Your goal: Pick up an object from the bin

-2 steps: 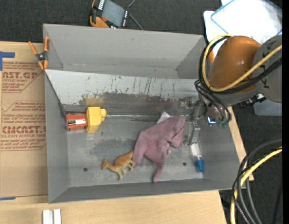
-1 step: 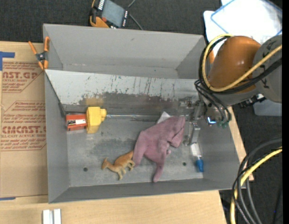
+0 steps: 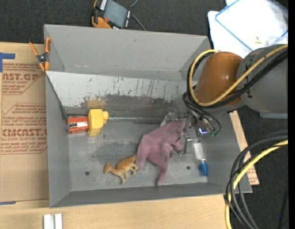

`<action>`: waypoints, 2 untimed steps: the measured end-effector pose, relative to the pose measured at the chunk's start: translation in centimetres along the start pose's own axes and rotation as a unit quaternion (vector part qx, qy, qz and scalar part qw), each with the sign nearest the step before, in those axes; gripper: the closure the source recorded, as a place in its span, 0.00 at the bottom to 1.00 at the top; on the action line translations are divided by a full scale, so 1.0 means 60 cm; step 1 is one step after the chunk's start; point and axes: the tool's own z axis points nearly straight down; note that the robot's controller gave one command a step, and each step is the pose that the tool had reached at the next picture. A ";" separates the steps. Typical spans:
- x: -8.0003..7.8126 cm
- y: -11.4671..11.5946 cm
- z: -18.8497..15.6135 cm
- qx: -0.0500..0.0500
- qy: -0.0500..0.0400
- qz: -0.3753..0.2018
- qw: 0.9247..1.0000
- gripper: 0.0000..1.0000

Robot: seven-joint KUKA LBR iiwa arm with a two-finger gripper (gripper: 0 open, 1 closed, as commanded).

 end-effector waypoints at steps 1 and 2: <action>0.001 -0.025 0.044 0.002 -0.007 -0.040 0.999 1.00; 0.005 -0.024 0.048 0.001 -0.003 -0.040 0.999 0.00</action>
Offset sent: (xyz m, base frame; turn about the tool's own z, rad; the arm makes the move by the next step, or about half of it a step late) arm 0.0000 0.0000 0.0000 0.0000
